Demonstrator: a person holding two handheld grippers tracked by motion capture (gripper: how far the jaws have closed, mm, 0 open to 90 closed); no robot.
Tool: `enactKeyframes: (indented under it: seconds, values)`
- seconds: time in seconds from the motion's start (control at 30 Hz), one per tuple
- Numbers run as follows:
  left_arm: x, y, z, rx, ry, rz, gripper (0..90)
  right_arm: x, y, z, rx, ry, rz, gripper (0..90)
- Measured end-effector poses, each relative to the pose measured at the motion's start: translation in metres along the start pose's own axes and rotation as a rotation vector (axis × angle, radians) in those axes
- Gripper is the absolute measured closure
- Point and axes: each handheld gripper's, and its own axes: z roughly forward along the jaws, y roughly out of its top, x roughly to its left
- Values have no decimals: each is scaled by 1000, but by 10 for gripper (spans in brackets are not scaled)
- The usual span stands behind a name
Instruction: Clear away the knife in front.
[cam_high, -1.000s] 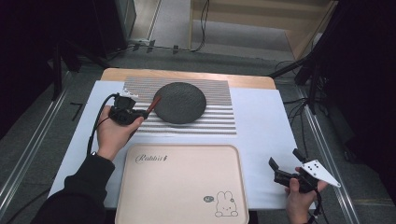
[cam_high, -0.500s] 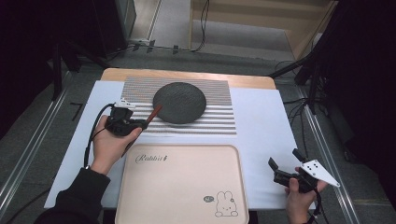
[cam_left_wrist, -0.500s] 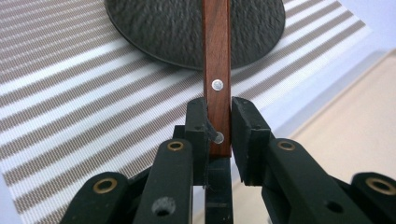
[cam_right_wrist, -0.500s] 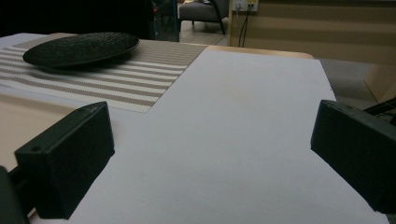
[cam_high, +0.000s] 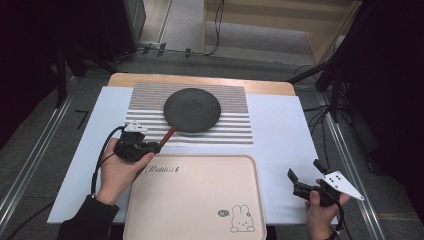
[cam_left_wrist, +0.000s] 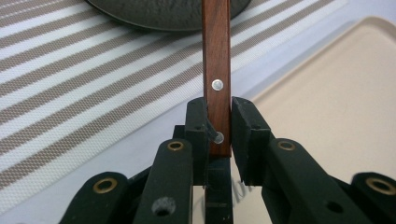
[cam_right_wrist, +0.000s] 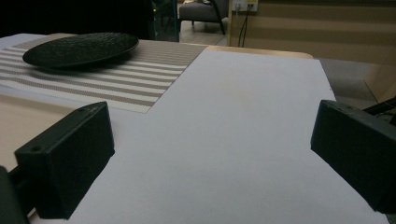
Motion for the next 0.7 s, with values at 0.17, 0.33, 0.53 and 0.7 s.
enactKeyframes:
  seconds: [0.17,0.33,0.53,0.7]
  values:
    - [-12,-8,1,7,-19,9,771,0,0,0,1,0,0,0]
    - [-20,-17,-2,5,-34,9,771,0,0,0,0,1,0,0]
    - [-26,-29,-6,0,-42,0,771,0,0,0,0,1,1,0]
    - [-33,-41,-10,-9,-38,-5,770,0,0,0,1,-1,1,0]
